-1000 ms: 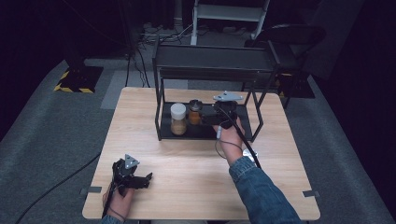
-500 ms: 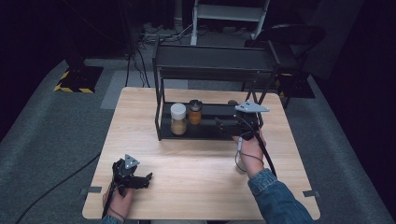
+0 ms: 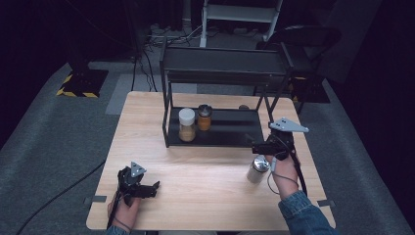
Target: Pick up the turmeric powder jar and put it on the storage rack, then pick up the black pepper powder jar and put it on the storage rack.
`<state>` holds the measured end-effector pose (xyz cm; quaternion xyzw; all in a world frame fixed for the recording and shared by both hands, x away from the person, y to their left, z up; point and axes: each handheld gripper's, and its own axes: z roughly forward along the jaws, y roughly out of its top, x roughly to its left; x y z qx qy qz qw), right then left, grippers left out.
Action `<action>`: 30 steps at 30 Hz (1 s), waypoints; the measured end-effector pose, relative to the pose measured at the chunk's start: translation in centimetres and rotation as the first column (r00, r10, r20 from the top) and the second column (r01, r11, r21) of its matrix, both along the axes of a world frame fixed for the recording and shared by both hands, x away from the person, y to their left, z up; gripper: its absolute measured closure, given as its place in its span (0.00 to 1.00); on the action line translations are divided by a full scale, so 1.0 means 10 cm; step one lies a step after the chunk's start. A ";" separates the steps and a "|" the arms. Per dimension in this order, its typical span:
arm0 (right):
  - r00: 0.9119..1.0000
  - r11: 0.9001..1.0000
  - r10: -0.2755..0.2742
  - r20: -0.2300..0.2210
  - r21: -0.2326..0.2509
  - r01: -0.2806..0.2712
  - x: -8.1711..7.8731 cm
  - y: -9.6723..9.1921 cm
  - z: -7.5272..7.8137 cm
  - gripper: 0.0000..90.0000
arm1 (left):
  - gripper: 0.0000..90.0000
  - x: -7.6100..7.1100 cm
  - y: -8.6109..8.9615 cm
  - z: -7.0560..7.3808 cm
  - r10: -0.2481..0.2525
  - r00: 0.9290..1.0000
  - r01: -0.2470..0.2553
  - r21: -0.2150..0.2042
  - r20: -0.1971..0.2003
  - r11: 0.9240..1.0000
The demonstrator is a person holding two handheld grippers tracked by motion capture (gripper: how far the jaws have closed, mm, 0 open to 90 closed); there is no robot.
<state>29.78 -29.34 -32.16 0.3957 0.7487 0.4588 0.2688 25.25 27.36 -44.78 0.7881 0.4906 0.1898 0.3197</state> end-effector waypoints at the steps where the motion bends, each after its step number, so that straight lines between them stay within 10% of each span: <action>1: 1.000 1.000 -0.001 -0.002 0.000 0.001 -0.01 -0.03 -0.01 0.01 | 0.00 0.00 0.00 0.00 0.000 1.000 0.000 0.000 0.000 1.000; 30: 0.997 1.000 -0.010 -0.074 0.000 0.010 -0.47 -0.38 -0.35 0.00 | 0.00 0.00 0.00 0.00 0.000 1.000 0.000 0.000 0.000 1.000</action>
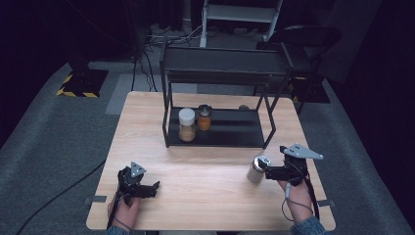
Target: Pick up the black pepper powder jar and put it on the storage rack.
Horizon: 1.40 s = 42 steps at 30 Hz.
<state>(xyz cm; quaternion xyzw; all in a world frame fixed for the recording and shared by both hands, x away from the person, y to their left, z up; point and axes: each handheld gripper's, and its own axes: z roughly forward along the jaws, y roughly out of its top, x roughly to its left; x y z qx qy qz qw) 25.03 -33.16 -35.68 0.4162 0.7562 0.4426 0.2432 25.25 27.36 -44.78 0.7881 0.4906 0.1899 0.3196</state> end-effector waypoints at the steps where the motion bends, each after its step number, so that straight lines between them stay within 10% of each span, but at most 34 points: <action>1: 1.000 1.000 0.001 -0.005 0.001 -0.001 -0.01 -0.01 -0.03 0.00 | 0.00 0.00 0.00 0.00 0.000 1.000 0.000 0.000 0.000 1.000; 42: 0.997 0.998 0.003 -0.084 -0.063 -0.008 0.04 0.07 -0.64 0.11 | 0.00 -0.01 -0.01 0.00 0.009 1.000 -0.009 0.000 0.000 1.000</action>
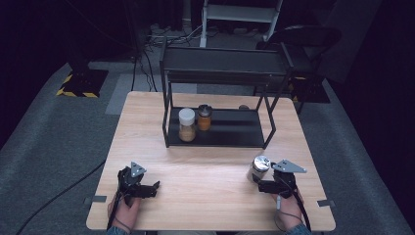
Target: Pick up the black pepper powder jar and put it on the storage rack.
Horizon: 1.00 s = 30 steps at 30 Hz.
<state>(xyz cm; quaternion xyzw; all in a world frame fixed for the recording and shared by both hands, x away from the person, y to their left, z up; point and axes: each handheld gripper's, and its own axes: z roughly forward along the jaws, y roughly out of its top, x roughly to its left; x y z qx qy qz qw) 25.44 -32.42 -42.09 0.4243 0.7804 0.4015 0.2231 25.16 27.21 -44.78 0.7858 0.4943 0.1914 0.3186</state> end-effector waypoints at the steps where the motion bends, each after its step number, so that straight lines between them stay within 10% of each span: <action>1: 1.000 1.000 0.002 0.000 -0.005 -0.002 0.02 0.02 -0.01 0.13 | 0.00 0.00 0.00 0.00 0.002 1.000 -0.002 0.000 0.000 1.000; 12: 1.000 1.000 0.015 -0.004 -0.012 -0.015 0.13 0.09 -0.07 0.33 | 0.00 -0.01 0.00 0.00 0.000 1.000 0.000 0.001 0.001 1.000; 30: 0.998 0.998 0.055 0.001 -0.025 -0.055 0.18 0.12 0.22 0.34 | 0.00 -0.01 0.00 0.00 -0.003 1.000 0.003 0.001 0.002 1.000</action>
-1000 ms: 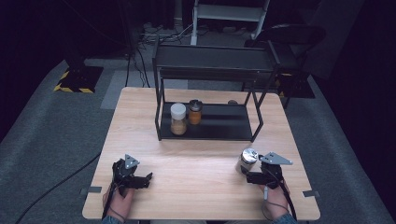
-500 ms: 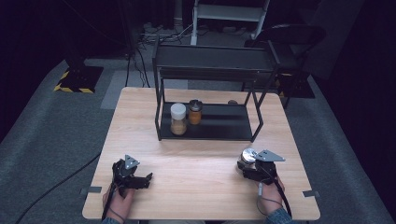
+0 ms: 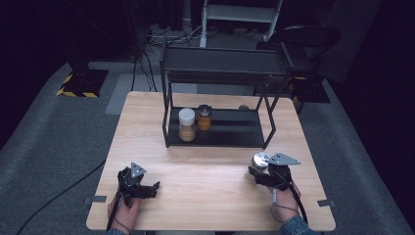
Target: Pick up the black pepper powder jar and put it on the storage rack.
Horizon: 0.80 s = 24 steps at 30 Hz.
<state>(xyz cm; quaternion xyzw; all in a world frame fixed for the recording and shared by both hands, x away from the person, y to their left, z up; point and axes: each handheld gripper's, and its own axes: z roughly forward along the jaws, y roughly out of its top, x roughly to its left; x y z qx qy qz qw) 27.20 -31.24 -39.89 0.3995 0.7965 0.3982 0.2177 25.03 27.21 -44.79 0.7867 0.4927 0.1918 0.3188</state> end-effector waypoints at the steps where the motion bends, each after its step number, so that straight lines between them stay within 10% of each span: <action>1: 1.000 1.000 0.001 0.005 0.001 -0.001 0.00 0.00 0.03 0.34 | 0.00 0.00 0.00 0.00 0.000 1.000 0.000 0.000 0.000 1.000; 24: 0.999 1.000 -0.008 0.046 0.010 0.008 0.38 0.15 0.78 0.34 | 0.00 0.00 0.00 0.00 0.001 1.000 -0.001 -0.002 0.000 1.000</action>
